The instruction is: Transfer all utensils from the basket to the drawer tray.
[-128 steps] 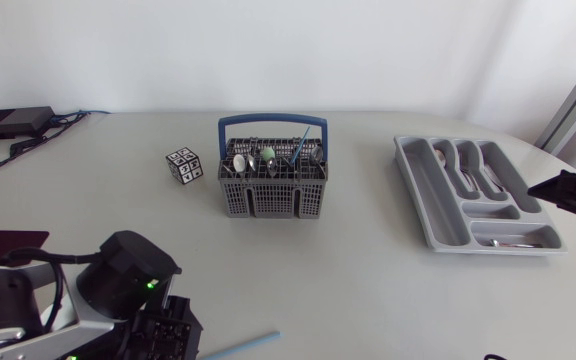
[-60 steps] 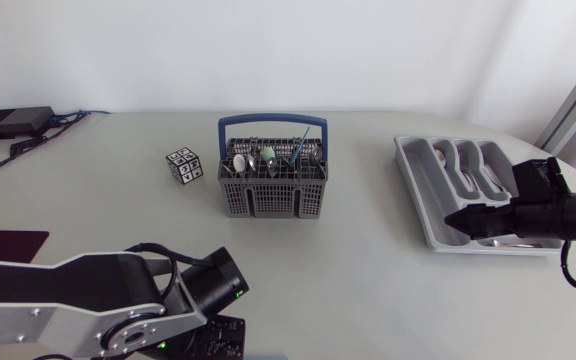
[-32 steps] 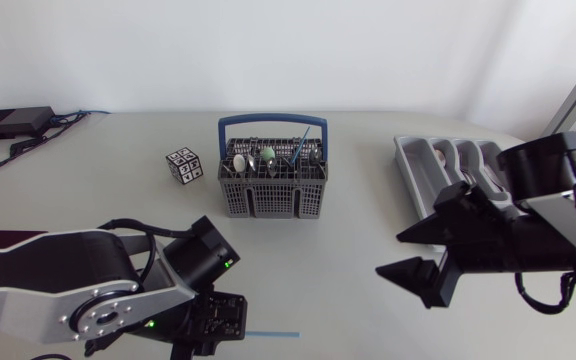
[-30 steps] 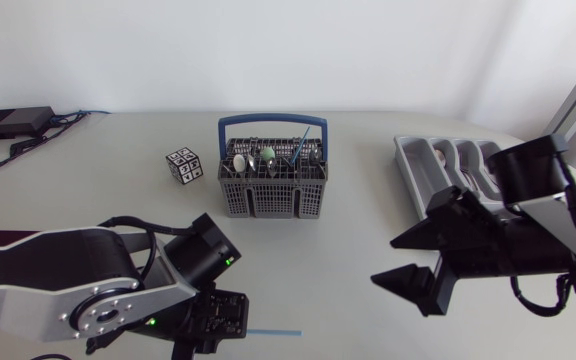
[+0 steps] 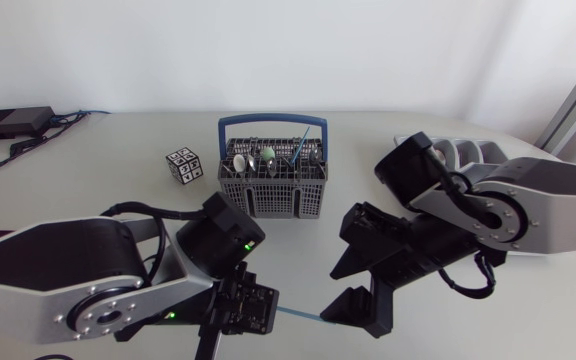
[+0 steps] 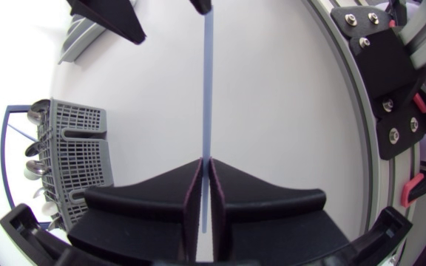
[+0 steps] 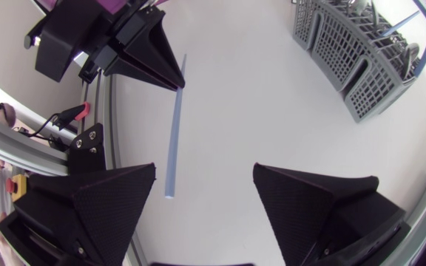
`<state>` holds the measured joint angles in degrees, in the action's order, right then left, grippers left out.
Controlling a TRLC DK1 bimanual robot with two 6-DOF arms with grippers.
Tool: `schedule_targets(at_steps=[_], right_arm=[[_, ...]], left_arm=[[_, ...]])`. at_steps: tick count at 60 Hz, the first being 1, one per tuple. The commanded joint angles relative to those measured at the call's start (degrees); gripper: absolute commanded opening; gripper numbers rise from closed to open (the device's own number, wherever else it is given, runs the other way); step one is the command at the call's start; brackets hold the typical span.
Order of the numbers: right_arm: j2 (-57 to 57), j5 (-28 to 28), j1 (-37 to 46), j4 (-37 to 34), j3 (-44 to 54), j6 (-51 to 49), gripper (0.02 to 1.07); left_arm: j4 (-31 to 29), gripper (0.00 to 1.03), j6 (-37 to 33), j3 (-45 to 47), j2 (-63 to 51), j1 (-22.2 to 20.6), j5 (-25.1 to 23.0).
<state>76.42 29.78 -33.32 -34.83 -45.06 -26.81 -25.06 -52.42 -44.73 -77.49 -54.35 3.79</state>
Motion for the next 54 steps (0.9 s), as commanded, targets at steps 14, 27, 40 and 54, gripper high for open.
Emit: schedule_targets(at_steps=[14,27,40,54], right_arm=[[6.11,1.16,-2.45,-3.23,-3.63,2.02,0.73],[6.9,1.07,-1.84,-1.56,-4.42,3.78,0.25],[5.49,0.89,-0.52,1.17,-2.31,5.36,0.1],[2.85,0.89,-1.22,1.25,0.59,5.54,0.08]], left_arm=[[6.07,0.04,-4.35,-0.01,0.41,-2.78,4.03],[7.83,0.04,-5.94,0.78,0.41,-3.48,5.0],[9.85,0.08,-6.73,1.49,0.5,-3.48,5.61],[11.79,0.26,-6.73,1.66,0.77,-3.48,6.4]])
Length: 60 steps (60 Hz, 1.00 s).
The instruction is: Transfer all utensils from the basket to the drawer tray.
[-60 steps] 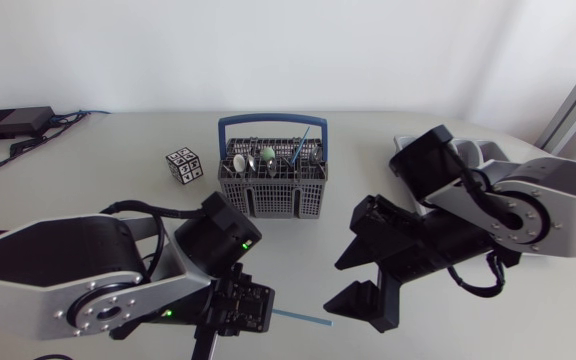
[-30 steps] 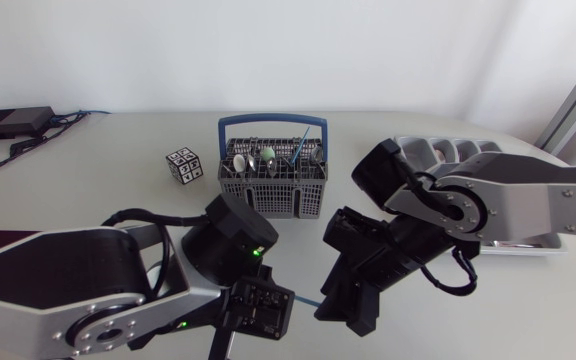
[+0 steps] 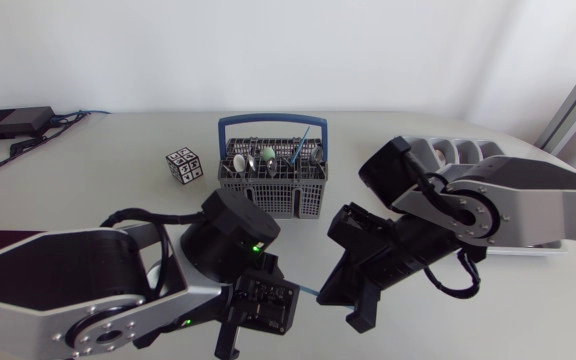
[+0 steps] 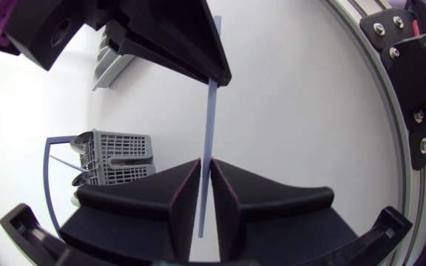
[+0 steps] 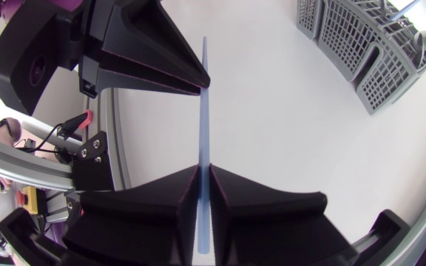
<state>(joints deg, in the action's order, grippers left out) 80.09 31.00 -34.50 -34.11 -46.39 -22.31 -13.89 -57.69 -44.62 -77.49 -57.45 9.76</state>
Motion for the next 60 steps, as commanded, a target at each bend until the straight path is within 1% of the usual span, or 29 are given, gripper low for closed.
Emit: schedule_targets(at_steps=[1,8,11,16,20,23,30,35,38,45,46,48,55,60], right_arm=[[-0.73,-0.42,-0.04,0.53,2.09,1.04,0.08],[-0.91,-0.42,0.4,0.71,3.15,0.51,0.08],[-1.43,-0.51,0.58,1.24,3.85,0.6,0.08],[-1.52,-0.59,1.54,1.41,4.82,0.24,0.08],[-2.4,-0.86,2.77,1.59,5.79,-0.02,0.08],[-3.54,-1.21,4.53,1.41,6.4,-0.02,0.08],[-7.15,-3.14,10.86,0.8,7.28,0.16,0.08],[-8.99,-5.96,18.07,1.15,7.28,0.6,0.08],[-9.34,-5.87,22.55,1.41,6.84,0.77,0.08],[-10.75,-5.78,30.99,4.93,7.02,1.56,0.08],[-10.84,-5.69,31.86,5.54,7.19,1.65,0.08],[-11.19,-5.78,34.33,7.56,7.54,2.44,0.08],[-10.57,-5.78,39.86,13.72,8.42,4.64,0.08],[-7.85,-6.22,43.55,18.99,8.25,7.72,0.08]], left_arm=[[1.06,0.28,-1.46,1.73,0.77,-0.38,0.61],[1.94,0.3,-1.37,1.64,1.03,-0.38,0.96],[2.64,0.39,-1.11,1.2,1.38,-0.12,1.14],[3.52,0.52,0.47,0.24,2.35,0.5,1.14],[3.61,0.57,2.06,-0.91,2.87,1.38,1.14],[3.61,0.66,5.04,-2.22,3.84,2.34,1.14],[3.87,0.78,11.9,-5.3,4.63,5.86,1.14],[6.51,0.78,17.09,-6.97,5.16,9.64,1.14],[8.0,0.78,19.28,-7.32,5.42,11.57,1.14],[8.27,0.79,23.59,-8.11,5.42,14.03,1.14],[8.53,0.81,24.47,-8.11,5.42,14.56,1.05],[8.79,0.83,25.52,-8.11,5.42,14.91,1.14],[9.23,0.83,28.16,-9.26,5.25,16.85,1.05],[9.23,0.83,30.71,-10.66,4.81,18.6,0.96]])
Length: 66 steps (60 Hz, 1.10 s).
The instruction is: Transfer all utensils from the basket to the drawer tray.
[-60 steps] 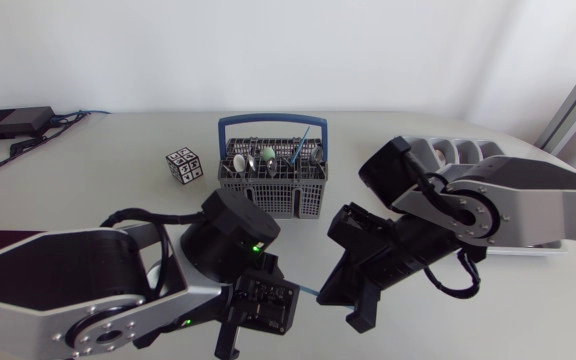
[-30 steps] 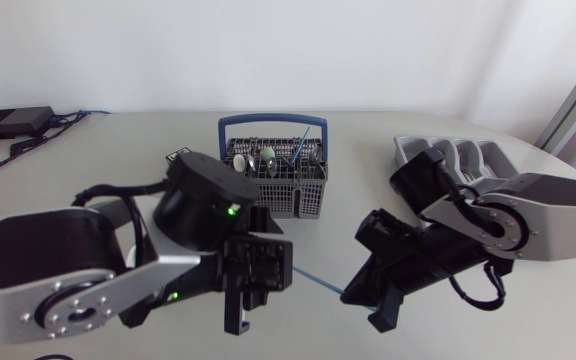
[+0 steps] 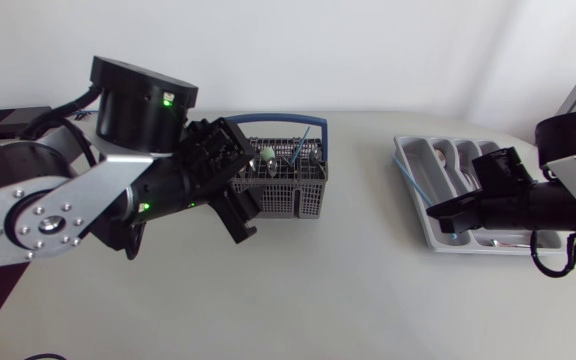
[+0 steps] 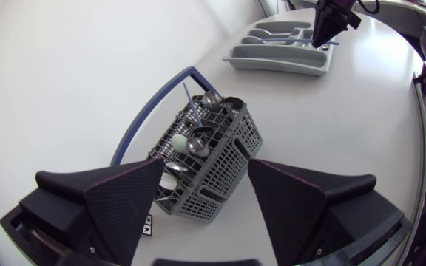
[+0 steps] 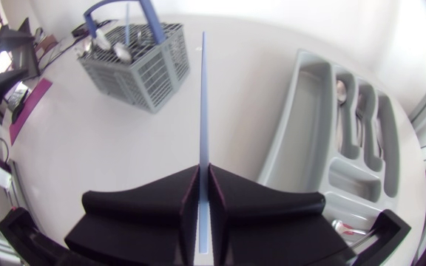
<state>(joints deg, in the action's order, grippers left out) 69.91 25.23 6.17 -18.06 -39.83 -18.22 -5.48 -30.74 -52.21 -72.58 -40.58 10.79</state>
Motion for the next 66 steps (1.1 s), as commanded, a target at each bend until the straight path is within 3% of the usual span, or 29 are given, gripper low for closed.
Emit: schedule_targets(at_steps=[1,16,30,39,46,48,52,55,66], right_arm=[[3.22,-0.45,3.58,3.91,1.51,4.24,0.08],[17.98,-6.43,6.75,15.25,-3.23,12.15,0.09],[29.67,-8.18,7.1,14.29,-12.2,13.65,0.13],[33.01,-10.91,5.25,12.88,-15.36,13.56,0.45],[33.89,-12.4,3.76,11.47,-16.33,13.3,0.9],[33.71,-12.75,3.41,11.39,-16.24,13.3,0.96],[32.92,-13.19,2.88,11.12,-15.89,13.3,1.01],[31.78,-13.9,2.35,10.77,-15.45,13.12,1.02],[25.19,-14.42,-1.16,9.19,-12.9,11.45,1.02]], left_arm=[[0.73,0.83,4.11,-3.34,-0.2,1.99,-0.24],[0.38,0.83,7.1,-5.1,-2.66,4.01,-1.73],[0.38,0.83,7.45,-6.51,-5.82,7.09,-4.72],[0.47,0.83,8.07,-7.12,-6.53,9.55,-5.43],[0.29,0.82,8.59,-7.91,-8.28,11.66,-5.51],[0.2,0.78,8.68,-8.09,-8.81,12.1,-5.51],[-0.24,0.76,9.3,-8.7,-9.69,12.98,-5.51],[-0.94,0.67,10.09,-9.49,-10.57,13.68,-5.51],[-2.17,0.66,9.03,-10.64,-11.27,17.2,-7.53]])
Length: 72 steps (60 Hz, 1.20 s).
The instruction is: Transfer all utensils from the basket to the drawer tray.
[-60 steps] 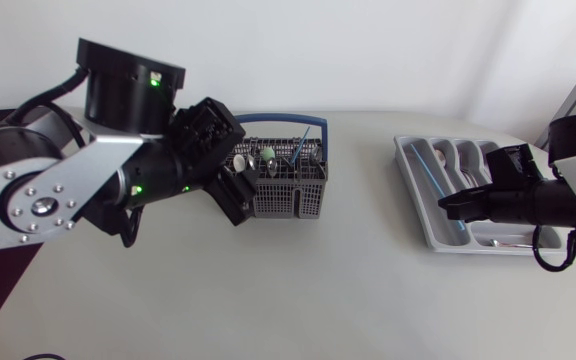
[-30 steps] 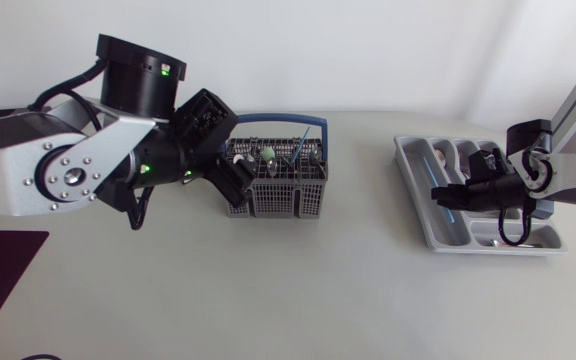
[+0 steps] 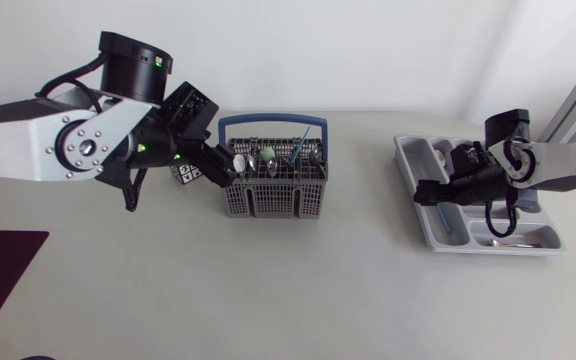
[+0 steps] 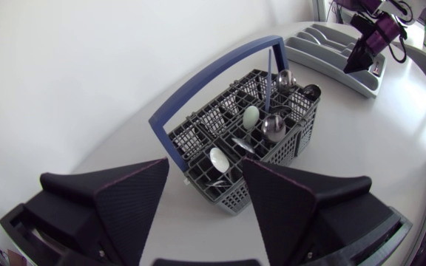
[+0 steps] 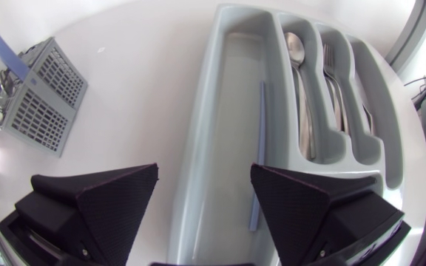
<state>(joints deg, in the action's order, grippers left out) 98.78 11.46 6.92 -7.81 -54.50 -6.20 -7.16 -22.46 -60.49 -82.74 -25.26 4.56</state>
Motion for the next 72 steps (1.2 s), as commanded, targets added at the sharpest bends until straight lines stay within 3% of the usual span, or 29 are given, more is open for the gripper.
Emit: schedule_targets(at_steps=[1,9,16,29,47,61,72], right_arm=[[-4.04,-0.92,-2.26,-1.24,1.85,-0.57,1.02],[-9.66,-4.17,-8.06,-5.11,2.21,-0.31,1.02],[-14.76,-11.11,-18.96,-8.09,1.59,0.92,1.01],[-13.18,-21.57,-34.34,-9.94,-4.21,2.24,0.88],[-3.68,-27.11,-40.84,-12.75,-16.08,2.51,0.7],[0.18,-29.92,-43.04,-15.57,-20.03,2.33,0.52],[2.12,-33.35,-43.48,-16.0,-21.35,2.07,0.52]], left_arm=[[-0.49,0.66,0.75,-2.35,-1.2,2.32,-1.74],[-0.4,0.66,-0.22,-1.74,-1.81,3.28,-2.71],[-0.14,0.66,-0.22,-1.03,-1.81,3.99,-3.59],[0.04,0.66,-0.22,0.72,-1.02,4.6,-3.59],[0.04,0.66,-0.31,2.48,0.47,5.22,-4.38],[0.13,0.66,-0.39,3.18,1.0,5.74,-5.26],[0.13,0.66,-0.39,3.27,1.18,5.66,-5.26]])
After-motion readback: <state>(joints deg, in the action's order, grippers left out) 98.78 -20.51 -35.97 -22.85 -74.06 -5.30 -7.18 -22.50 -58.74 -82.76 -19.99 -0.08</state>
